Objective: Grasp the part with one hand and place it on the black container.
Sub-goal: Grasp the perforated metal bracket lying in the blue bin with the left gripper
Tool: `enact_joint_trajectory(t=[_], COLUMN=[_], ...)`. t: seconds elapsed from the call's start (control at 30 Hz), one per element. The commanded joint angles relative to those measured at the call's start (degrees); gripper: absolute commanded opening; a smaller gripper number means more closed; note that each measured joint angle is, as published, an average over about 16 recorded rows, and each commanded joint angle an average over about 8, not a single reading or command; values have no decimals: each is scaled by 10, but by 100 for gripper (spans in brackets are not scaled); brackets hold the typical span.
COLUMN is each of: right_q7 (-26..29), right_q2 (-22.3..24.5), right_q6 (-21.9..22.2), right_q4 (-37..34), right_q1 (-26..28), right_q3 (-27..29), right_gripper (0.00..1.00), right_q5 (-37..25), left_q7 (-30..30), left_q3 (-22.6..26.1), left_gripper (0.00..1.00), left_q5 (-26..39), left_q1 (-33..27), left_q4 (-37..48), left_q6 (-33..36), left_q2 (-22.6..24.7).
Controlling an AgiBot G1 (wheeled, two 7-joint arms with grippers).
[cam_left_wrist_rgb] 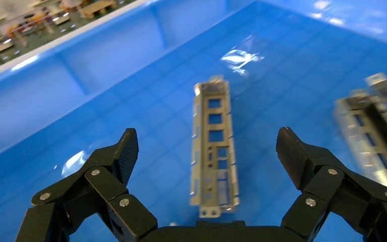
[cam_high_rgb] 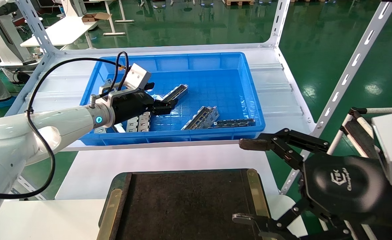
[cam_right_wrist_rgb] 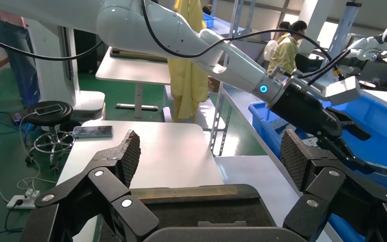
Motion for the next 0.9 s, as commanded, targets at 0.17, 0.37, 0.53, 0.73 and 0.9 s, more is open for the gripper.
enact_joint_trajectory(t=[0.17, 0.37, 0.53, 0.73, 0.9], right_q7=[0, 0, 0, 0, 0], right_q2=[0, 0, 0, 0, 0], right_q6=[0, 0, 0, 0, 0], right_q4=[0, 0, 0, 0, 0], right_q1=[0, 0, 0, 0, 0], right_q3=[0, 0, 0, 0, 0], right_gripper=[54, 0, 0, 0, 0], right_q5=[0, 0, 0, 0, 0], left_q7=[1, -7, -16, -28, -39], left_q3=[-2, -4, -2, 6, 13], left_gripper=[66, 3, 0, 0, 0], left_q5=[-3, -9, -10, -10, -11], left_q1=[5, 15, 26, 38, 42], left_q4=[9, 0, -13, -28, -35], left_q6=[-53, -75, -71, -62, -64], left_q2=[12, 17, 20, 21, 20])
